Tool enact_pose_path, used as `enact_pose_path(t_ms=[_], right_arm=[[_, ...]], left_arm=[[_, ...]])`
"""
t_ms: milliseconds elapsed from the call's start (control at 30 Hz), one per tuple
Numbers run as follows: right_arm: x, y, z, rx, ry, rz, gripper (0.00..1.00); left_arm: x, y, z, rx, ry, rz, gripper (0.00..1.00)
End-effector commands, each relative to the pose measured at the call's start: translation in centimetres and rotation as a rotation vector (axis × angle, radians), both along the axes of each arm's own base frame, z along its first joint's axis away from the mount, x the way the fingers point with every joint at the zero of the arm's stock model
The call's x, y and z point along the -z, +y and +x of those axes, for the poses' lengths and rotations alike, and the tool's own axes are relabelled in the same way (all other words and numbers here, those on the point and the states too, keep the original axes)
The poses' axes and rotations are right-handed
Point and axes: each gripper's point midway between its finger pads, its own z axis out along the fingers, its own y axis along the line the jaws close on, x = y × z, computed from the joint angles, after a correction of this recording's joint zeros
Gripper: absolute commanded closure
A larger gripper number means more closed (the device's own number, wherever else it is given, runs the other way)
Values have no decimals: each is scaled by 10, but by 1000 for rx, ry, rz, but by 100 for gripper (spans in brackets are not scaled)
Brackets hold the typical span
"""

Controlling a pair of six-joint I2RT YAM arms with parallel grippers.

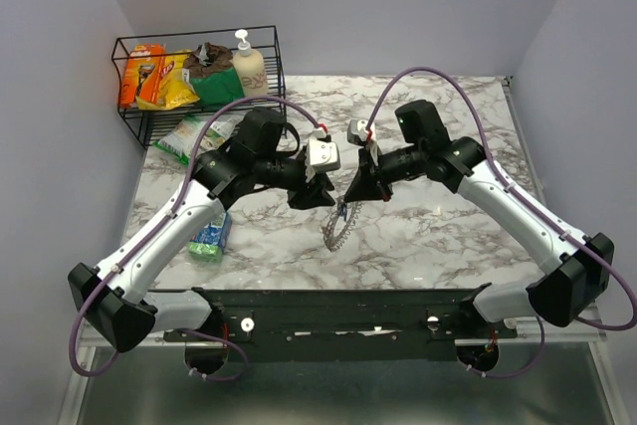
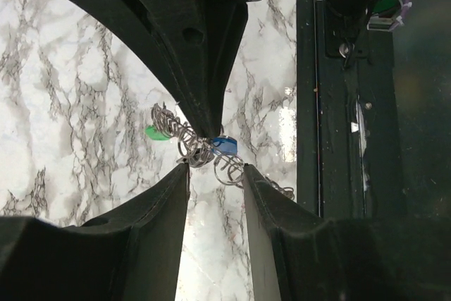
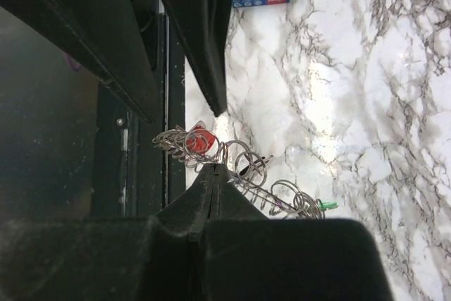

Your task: Put the keys on the keyring

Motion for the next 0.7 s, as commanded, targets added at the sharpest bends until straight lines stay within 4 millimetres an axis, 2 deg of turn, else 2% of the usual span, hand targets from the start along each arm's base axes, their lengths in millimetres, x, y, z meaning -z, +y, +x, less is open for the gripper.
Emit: enact_pose_path(t_ms=[0, 367, 533, 667], right_arm=[[-15, 1, -8, -48, -21, 34, 99], [-24, 2, -17, -86, -35, 87, 99], [-24, 3, -17, -82, -38, 90, 99], [-24, 3, -16, -82, -41, 93, 99]], left_arm=[[3, -7, -2, 51, 1, -10, 55], [9, -18, -1, 94, 11, -62, 57], [12, -20, 0, 96, 16, -66, 61], [11, -23, -1, 106, 16, -86, 68]])
